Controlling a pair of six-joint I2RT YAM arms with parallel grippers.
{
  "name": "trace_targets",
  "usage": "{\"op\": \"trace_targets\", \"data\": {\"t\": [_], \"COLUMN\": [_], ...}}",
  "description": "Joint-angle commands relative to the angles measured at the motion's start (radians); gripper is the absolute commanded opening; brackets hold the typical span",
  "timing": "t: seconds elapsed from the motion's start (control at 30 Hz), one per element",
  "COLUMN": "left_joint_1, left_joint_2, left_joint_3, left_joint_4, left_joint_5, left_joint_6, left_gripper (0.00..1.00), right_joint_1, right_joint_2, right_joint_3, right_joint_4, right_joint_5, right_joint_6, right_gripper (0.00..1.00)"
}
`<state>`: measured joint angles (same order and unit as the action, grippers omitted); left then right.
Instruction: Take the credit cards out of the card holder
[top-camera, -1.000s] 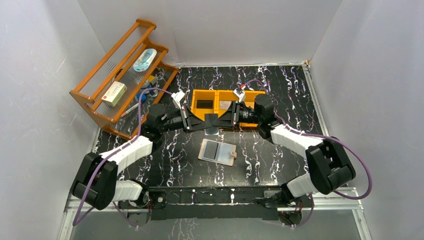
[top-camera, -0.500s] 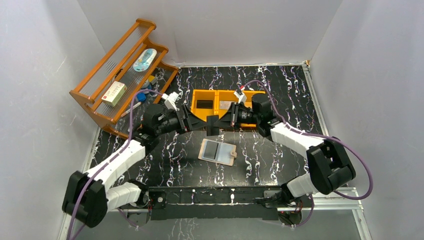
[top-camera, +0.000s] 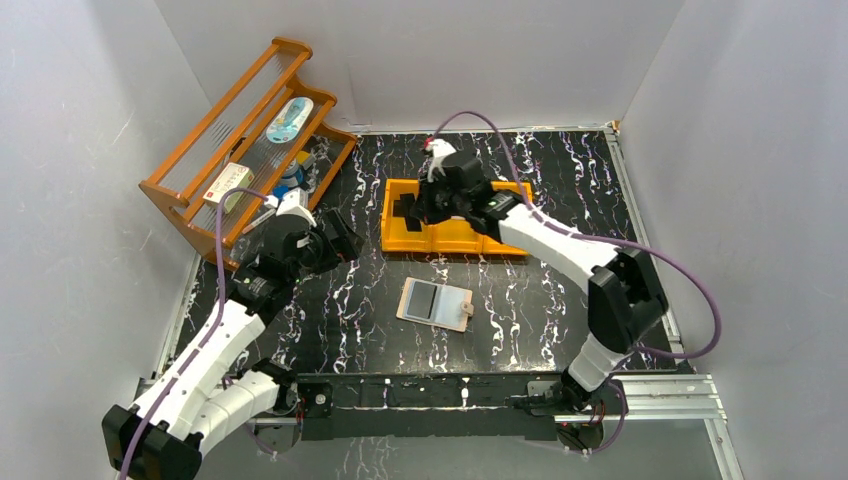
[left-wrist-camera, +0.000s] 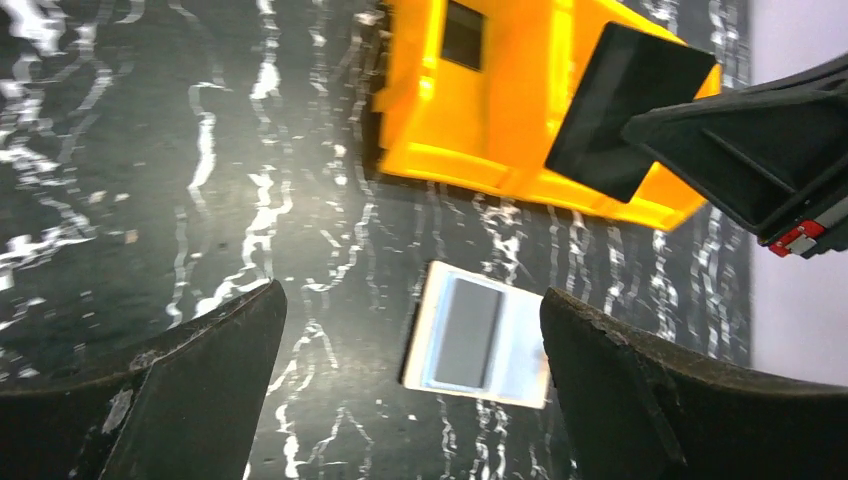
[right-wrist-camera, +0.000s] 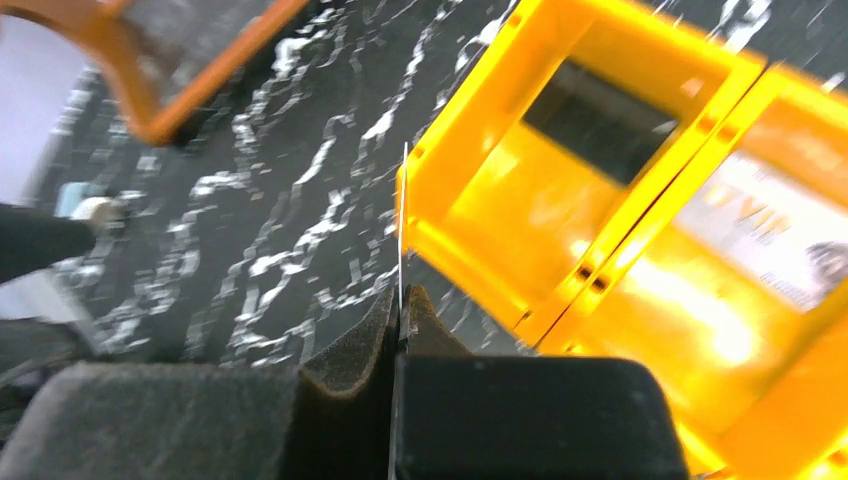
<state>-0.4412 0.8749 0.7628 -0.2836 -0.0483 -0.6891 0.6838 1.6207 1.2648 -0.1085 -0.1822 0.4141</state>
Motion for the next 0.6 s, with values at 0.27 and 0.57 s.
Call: {"op": "trace_targets", "data": {"t": [0.27,0.57], "left_joint_1": [0.005,0.004], "left_joint_2": [-0.045,-0.072], "left_joint_3": [0.074,0.067], "left_joint_4": [-0.224,-0.241], "left_joint_5": [-0.253,-0.269], "left_joint_6": [0.073,0.112], "left_gripper": [0.98,0.98], "right_joint_1": [0.129,0.129], "right_joint_2": [0.272,0.417], "right_joint_3": [0.274,0.365], "right_joint_4": [-0.039,-0.077], "right_joint_5": [0.451,0.411], "right_joint_6": [-0.788,-1.046], "right_gripper": [0.0,0.0]}}
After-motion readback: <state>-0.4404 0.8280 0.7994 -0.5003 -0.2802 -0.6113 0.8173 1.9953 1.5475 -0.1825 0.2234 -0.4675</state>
